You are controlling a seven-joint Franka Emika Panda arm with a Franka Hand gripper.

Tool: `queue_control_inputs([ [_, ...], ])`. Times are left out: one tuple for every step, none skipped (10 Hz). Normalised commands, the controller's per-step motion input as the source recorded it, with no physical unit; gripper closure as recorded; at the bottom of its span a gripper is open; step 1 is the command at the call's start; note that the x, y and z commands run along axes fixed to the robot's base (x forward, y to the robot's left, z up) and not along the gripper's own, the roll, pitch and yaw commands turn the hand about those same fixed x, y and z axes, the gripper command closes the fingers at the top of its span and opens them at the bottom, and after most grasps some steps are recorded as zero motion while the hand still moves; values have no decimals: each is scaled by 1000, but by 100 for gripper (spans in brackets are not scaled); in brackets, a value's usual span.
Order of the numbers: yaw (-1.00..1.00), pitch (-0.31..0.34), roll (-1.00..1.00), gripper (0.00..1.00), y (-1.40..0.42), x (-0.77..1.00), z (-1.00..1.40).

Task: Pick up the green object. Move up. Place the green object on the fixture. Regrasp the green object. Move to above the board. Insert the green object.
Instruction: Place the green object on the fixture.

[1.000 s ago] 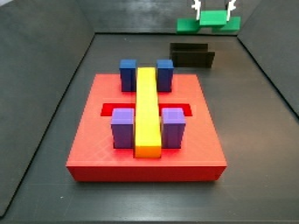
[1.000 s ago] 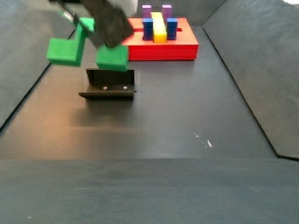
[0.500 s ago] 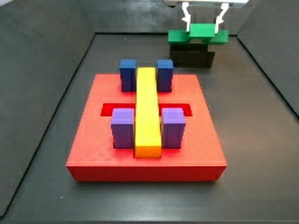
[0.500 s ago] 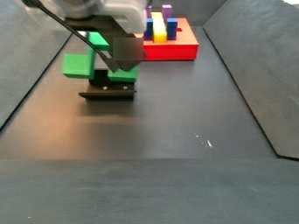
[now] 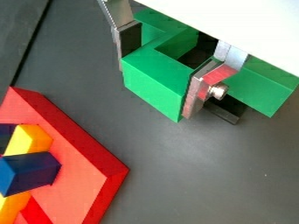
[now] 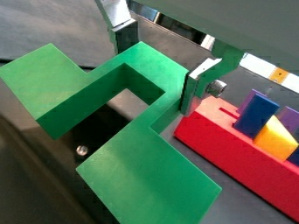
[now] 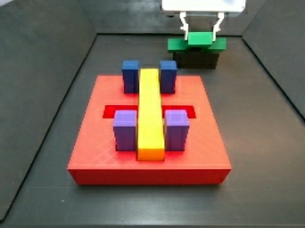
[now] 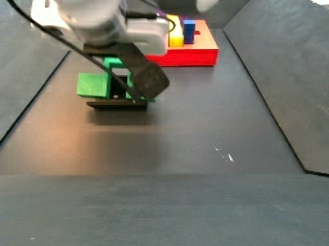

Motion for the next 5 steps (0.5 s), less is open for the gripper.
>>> queue_control_inputs([
  [31, -71, -123, 100, 40, -3, -169],
  [-40, 0, 54, 100, 0, -34, -26],
  [0, 0, -6, 100, 0, 0, 0],
  [0, 0, 0, 100, 0, 0, 0],
  [0, 0, 0, 0, 0, 0, 0],
])
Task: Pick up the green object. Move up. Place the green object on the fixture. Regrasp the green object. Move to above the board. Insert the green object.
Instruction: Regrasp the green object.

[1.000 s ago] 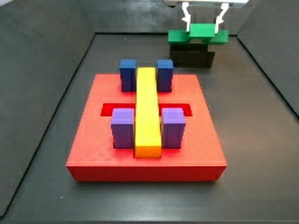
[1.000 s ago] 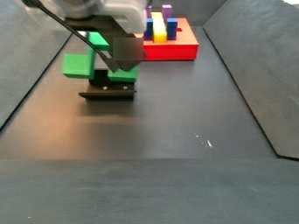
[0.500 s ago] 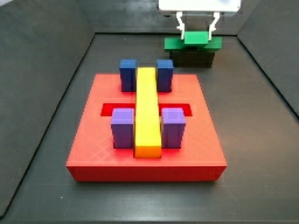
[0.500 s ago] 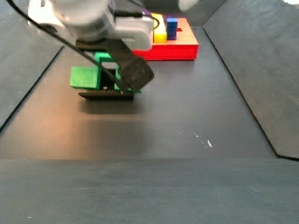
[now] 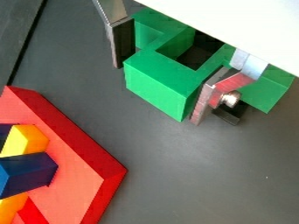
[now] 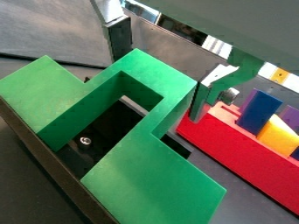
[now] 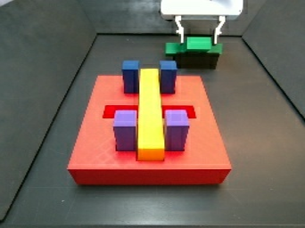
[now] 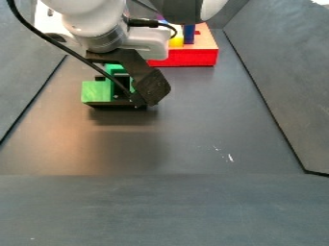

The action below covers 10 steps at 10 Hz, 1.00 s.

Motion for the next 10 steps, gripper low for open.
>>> queue_control_inputs([
  [-234, -120, 883, 0, 57, 69, 0],
  [-369, -340, 1000, 0, 0, 0, 0],
  [-229, -340, 1000, 0, 0, 20, 0],
  [-163, -200, 1000, 0, 0, 0, 0],
  [-77, -54, 1000, 0, 0, -54, 0],
  [0, 0, 1000, 0, 0, -120, 0],
  [0, 0, 874, 0, 49, -94, 123],
  [0, 0, 769, 0, 37, -26, 257],
  [0, -11, 666, 0, 60, -54, 306],
  [14, -11, 551, 0, 66, -54, 369],
])
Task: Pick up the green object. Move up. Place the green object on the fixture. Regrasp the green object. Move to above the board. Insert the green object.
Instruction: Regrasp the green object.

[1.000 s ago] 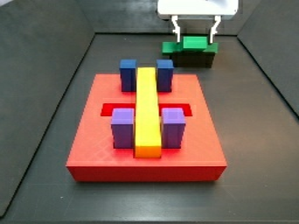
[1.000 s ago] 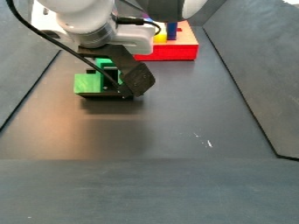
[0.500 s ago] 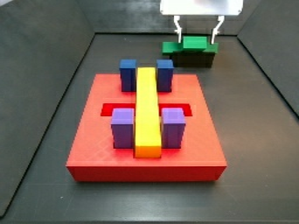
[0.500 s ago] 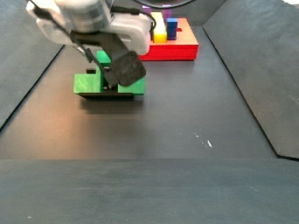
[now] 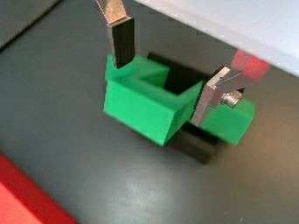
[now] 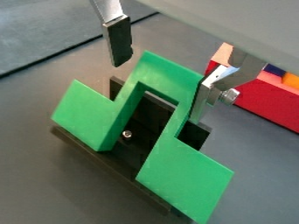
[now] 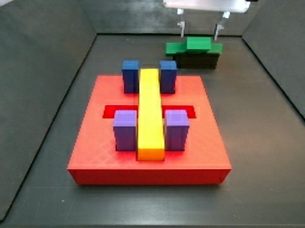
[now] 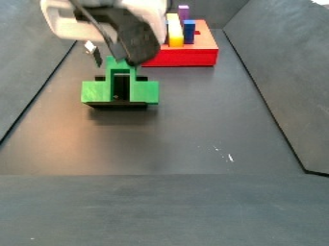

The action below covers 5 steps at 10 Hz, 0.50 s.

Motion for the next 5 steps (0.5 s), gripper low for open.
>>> queue_control_inputs([
  [34, -91, 531, 0, 0, 0, 320],
  [0, -249, 926, 0, -120, 0, 97],
  [26, -317, 1000, 0, -286, 83, 0],
  [17, -257, 1000, 0, -297, 83, 63],
  [29, -223, 1000, 0, -283, 40, 86],
])
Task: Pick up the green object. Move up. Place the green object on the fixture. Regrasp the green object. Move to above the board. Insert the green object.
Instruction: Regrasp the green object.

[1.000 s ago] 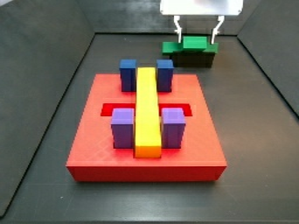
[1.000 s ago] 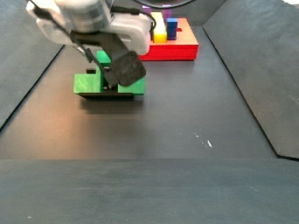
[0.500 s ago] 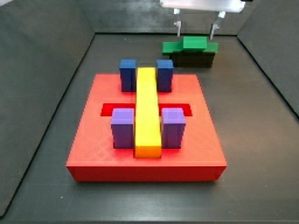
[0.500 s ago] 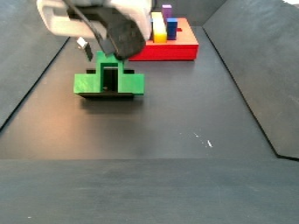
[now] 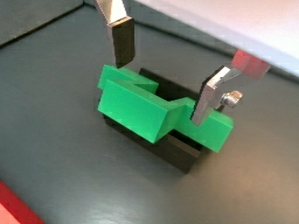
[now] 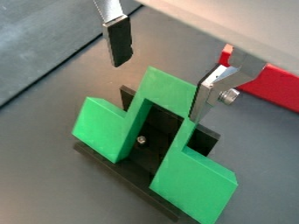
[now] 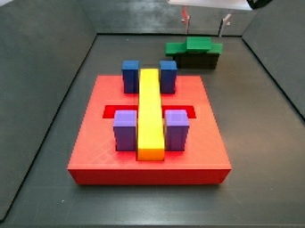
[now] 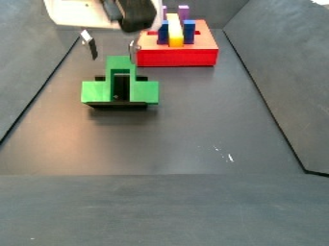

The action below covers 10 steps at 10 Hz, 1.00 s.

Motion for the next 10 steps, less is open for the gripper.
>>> queue_control_inputs([
  [6, -137, 1000, 0, -203, 0, 180],
  [34, -169, 1000, 0, -166, 0, 234],
  [66, -229, 1000, 0, -206, 0, 86],
  [91, -231, 1000, 0, -206, 0, 49],
  [123, -197, 1000, 0, -211, 0, 57],
  [203, -100, 1000, 0, -189, 26, 29],
  [251, -3, 1000, 0, -146, 0, 6],
  [357, 0, 1000, 0, 0, 46, 26],
  [640, 0, 957, 0, 0, 97, 9],
  [769, 0, 640, 0, 0, 151, 0],
])
